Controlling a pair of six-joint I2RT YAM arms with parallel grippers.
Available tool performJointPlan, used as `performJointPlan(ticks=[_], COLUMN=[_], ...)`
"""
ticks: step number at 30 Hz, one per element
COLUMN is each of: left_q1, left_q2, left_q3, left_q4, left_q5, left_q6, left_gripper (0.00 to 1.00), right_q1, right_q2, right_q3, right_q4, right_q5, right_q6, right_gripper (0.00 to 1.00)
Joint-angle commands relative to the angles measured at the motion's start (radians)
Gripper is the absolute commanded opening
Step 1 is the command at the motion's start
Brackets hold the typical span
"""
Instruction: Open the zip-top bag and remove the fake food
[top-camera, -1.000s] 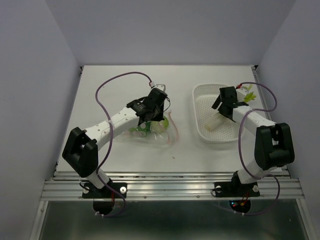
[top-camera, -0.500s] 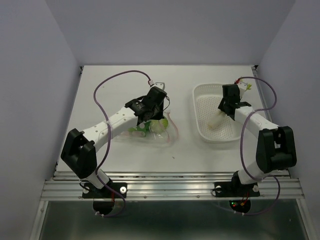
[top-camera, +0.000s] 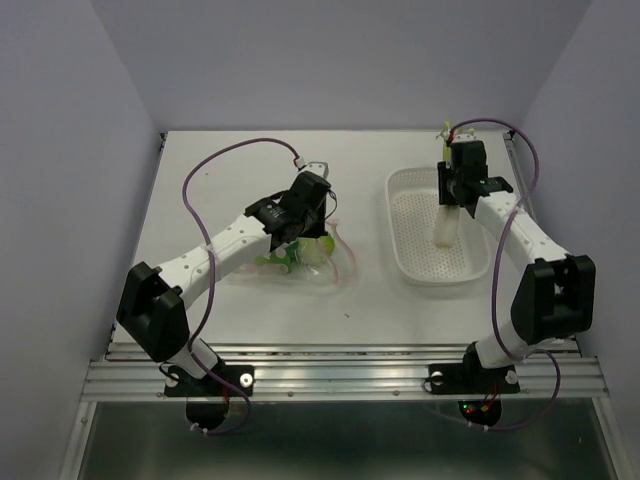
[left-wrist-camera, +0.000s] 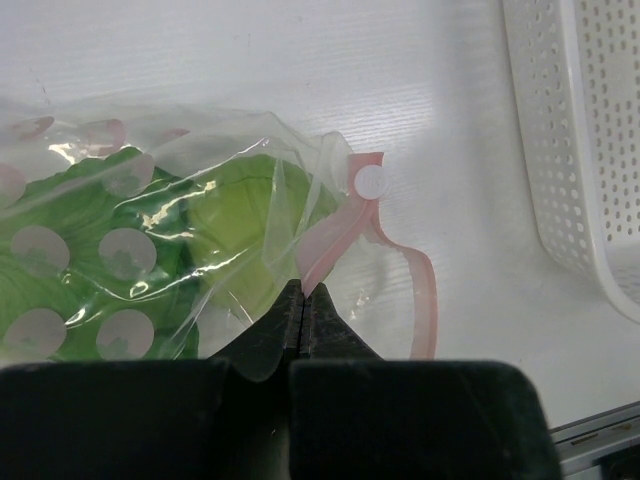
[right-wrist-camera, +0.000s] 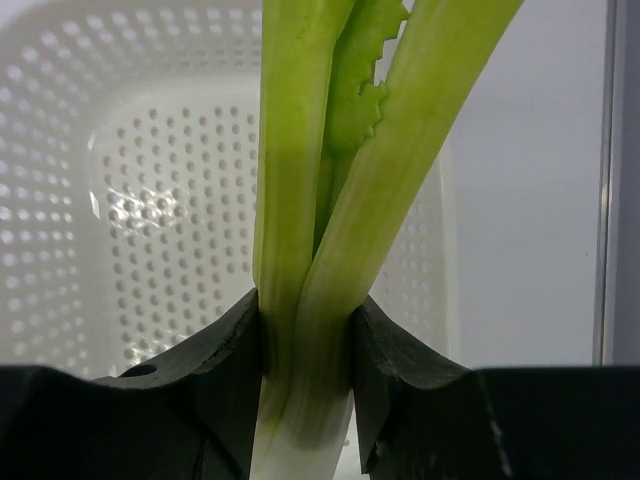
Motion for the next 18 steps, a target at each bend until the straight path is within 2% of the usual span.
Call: performJointPlan(ticks=[1,7,13,18], left_q1=[0.004,0.004,0.004,0.004], left_q2=[-0.034,-0.02,-0.006,0.006], left_q3=[0.06,0.06,0.069,0.078], left_q4=[0.003,-0.002,-0.003,-0.006], left_q5=[-0.016,-0.016,-0.02,-0.02], left_q6=[0.021,0.023,0.023,0.027], left_gripper=[0.0,0.0,0.0,0.0], right_q1=[-0.005,-0.005,-0.005,-0.025], right_q2=[0.047,0.102,0.173,0.24], right_q3=[-0.012,-0.009,-0.009,0.007], right_q4=[-0.1,-0.105,-0.106,-0.106], right_q5=[-0.026,-0.063,-0.014,-0.038], right_q6=[-0.139,-0.218,-0.21,-0.196], right_gripper=[0.11,0.12,0.14,0.17])
